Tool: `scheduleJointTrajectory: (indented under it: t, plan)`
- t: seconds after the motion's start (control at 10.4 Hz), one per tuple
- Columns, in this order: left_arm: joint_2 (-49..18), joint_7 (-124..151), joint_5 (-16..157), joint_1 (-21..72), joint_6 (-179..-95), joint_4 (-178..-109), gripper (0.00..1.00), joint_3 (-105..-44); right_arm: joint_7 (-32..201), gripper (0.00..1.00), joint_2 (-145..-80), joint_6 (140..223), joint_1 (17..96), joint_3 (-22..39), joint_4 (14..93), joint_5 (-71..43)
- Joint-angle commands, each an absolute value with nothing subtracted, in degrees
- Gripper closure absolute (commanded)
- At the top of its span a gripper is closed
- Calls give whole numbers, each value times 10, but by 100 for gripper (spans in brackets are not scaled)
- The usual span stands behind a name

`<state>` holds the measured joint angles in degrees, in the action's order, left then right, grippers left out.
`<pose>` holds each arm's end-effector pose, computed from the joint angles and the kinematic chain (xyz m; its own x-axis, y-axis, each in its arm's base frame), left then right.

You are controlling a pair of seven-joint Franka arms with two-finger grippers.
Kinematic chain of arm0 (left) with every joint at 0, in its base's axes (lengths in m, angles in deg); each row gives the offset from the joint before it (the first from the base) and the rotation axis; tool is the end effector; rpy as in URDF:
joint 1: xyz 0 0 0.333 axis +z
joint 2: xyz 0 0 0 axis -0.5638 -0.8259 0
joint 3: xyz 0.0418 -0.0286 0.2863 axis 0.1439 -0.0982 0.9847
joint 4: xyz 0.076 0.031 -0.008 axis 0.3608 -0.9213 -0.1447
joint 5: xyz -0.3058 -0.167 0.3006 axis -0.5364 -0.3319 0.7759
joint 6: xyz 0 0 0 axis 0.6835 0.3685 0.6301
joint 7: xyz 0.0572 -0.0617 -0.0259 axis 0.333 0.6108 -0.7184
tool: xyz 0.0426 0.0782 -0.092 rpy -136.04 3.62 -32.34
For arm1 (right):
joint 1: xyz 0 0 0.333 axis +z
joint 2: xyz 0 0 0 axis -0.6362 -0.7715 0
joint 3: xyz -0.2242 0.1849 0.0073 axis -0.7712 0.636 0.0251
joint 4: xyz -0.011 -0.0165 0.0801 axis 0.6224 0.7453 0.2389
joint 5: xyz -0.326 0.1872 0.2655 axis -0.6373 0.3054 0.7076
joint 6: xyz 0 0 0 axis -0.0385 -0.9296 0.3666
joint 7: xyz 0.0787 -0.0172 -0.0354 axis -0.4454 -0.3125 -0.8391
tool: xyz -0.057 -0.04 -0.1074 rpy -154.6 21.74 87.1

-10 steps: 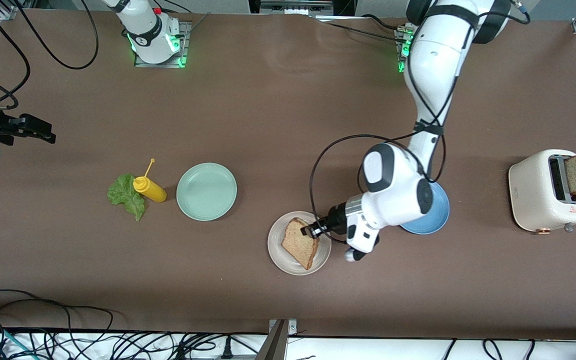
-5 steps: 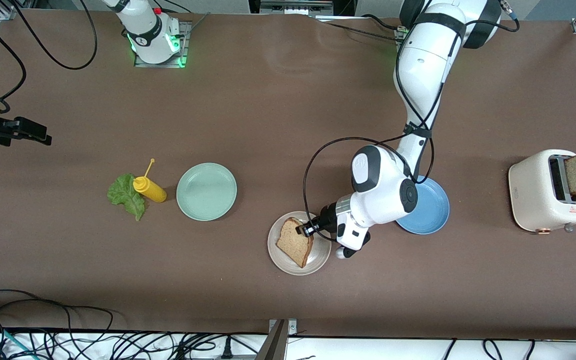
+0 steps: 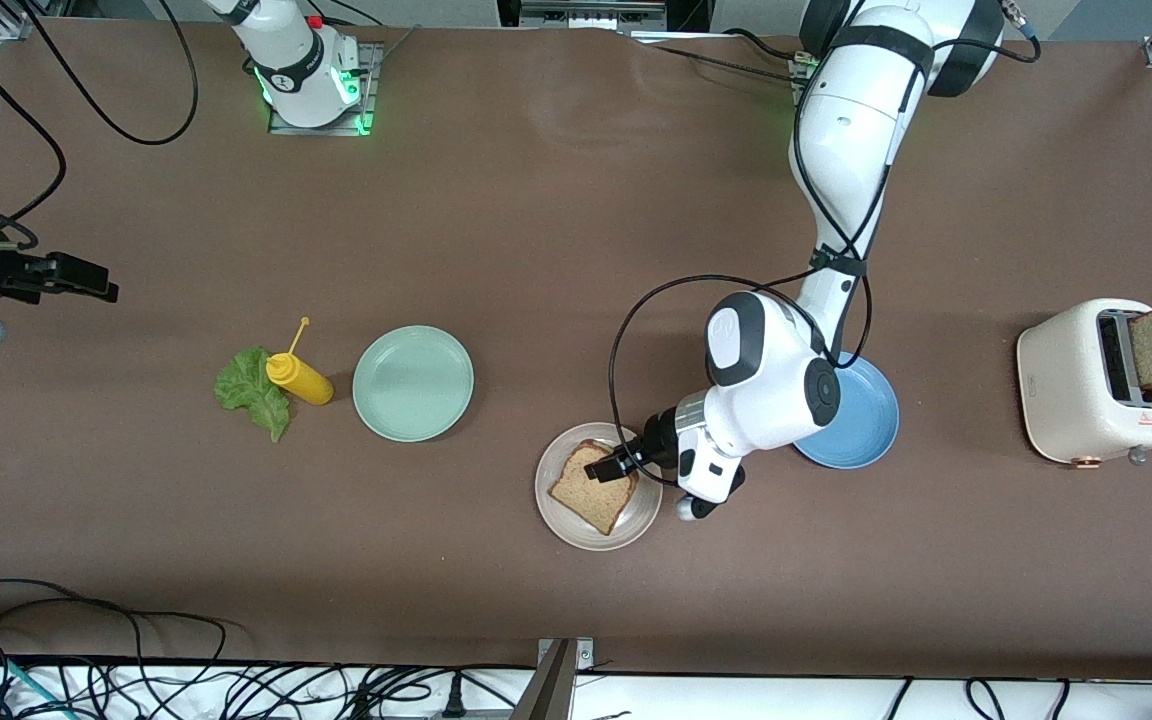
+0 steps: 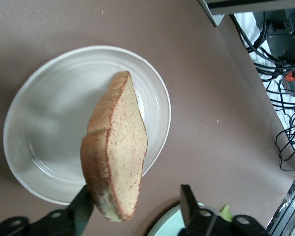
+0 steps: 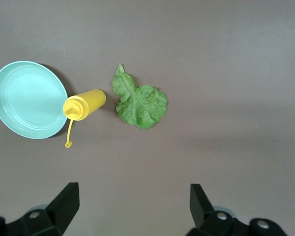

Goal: Make sandwich on beige plate with both arms
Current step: 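Open the left gripper to release the bread onto the beige plate, then retract the left gripper while the right gripper reaches the lettuce leaf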

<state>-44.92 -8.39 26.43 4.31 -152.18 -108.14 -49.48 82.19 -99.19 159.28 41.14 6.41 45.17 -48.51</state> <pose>0.7495 -0.3861 0.1924 0.8502 0.4559 -0.2633 0.5167 -0.6267 0.5834 0.6619 -0.0571 0.4594 0.9909 0.0232 -0.1324 0.0186 -0.9992 -0.0359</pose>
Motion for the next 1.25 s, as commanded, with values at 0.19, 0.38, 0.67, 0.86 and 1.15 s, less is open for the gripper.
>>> scheduleJointTrajectory:
  t: [0.19,0.38,0.67,0.86,1.15]
  plan:
    - [-426,-82,323,55,-1487,-1083,0,-488,823,0,-1010,1591,414,65,438,-471]
    - [-413,-82,367,69,-1461,-1083,0,-488,820,0,-1034,1624,414,67,437,-472]
    - [-384,-82,428,91,-1417,-1082,0,-488,809,0,-1088,1632,414,67,386,-474]
    - [-357,-84,492,108,-1373,-1082,0,-487,783,0,-1139,1634,412,66,350,-473]
    - [-305,-81,628,123,-1276,-1082,0,-464,753,0,-1187,1700,410,68,358,-471]
